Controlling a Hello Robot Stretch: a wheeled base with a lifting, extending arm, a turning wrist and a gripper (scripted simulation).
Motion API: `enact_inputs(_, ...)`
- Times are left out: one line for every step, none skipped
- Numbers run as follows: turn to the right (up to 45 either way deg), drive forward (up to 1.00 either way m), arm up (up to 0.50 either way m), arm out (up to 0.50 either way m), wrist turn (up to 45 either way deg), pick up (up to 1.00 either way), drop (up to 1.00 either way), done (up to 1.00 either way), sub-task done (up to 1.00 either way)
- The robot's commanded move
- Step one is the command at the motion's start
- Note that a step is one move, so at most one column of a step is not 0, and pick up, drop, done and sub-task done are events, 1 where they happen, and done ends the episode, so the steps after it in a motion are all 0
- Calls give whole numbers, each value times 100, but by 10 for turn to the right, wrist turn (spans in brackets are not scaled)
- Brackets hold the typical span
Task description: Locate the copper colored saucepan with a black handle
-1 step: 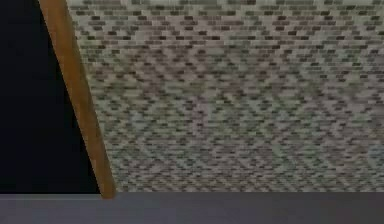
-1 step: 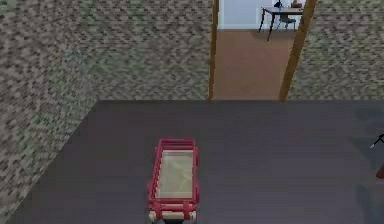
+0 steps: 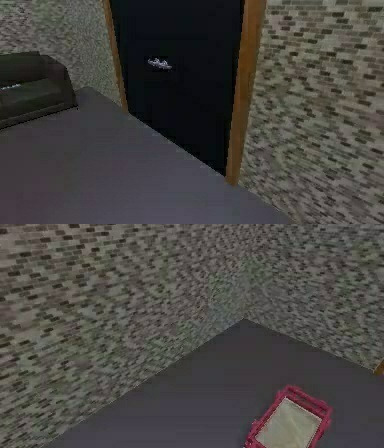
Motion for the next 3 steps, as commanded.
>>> enact_inputs(-330,0,0,0,0,0,0,0,0)
enact_inputs(0,20,0,0,0,0,0,0,0)
enact_inputs(-450,0,0,0,0,0,0,0,0)
